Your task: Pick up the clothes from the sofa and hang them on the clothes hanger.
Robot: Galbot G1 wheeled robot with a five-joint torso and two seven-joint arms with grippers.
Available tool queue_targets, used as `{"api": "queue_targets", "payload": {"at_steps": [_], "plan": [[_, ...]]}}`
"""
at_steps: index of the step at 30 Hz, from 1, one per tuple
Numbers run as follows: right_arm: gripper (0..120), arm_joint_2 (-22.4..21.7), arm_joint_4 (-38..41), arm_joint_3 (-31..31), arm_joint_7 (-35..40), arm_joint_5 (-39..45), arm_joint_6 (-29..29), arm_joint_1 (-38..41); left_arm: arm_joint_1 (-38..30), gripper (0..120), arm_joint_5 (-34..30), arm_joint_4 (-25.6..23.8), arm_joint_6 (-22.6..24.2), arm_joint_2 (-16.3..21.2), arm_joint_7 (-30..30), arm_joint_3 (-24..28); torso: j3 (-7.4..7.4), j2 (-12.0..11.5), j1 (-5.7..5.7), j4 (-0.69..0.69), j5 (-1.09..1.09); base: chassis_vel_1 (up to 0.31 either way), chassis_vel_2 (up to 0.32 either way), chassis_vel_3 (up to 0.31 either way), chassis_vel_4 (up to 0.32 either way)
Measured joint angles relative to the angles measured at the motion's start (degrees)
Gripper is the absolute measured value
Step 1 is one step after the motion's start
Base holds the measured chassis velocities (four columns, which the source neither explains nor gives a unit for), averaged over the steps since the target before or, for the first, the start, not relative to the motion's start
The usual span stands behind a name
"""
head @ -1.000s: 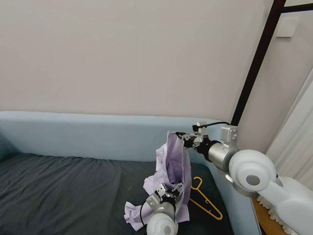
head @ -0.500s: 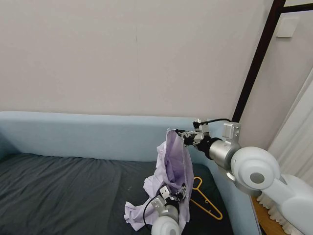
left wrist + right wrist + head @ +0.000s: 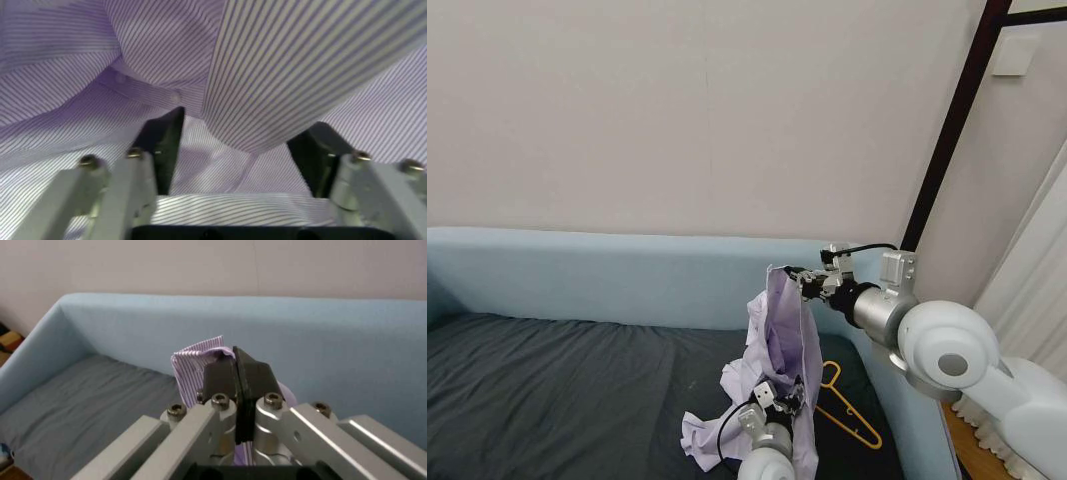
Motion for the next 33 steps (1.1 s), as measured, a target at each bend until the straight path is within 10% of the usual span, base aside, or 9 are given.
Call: {"api": "queue_targets", "payload": {"at_steps": [17,27,33], "plan": [[0,0.08,0.05,0.98,0.29,0.34,0.04,-1.80,1.55,0,1.17,-1.74,-0.41,2.10,-0.01,-0.57,0.00,0.00,0.00,0.00,-0.01,0.000,0.000,0.000,0.000],[0,-0.52,-3.74,4.59,-1.64,-2.24,-0.34,-6.80,6.13,0,3.83,-12.90,2.87,13.79,-1.21,-3.32,0.00,0.00,0.00,0.00,-0.04,0.000,0.000,0.000,0.000],[0,0.22,-5.66,5.42,-3.28,-5.23,-0.30,-8.93,10.17,0,7.11,-24.20,6.82,27.00,-1.30,-8.12,0.00,0.00,0.00,0.00,-0.04,0.000,0.000,0.000,0.000]]}}
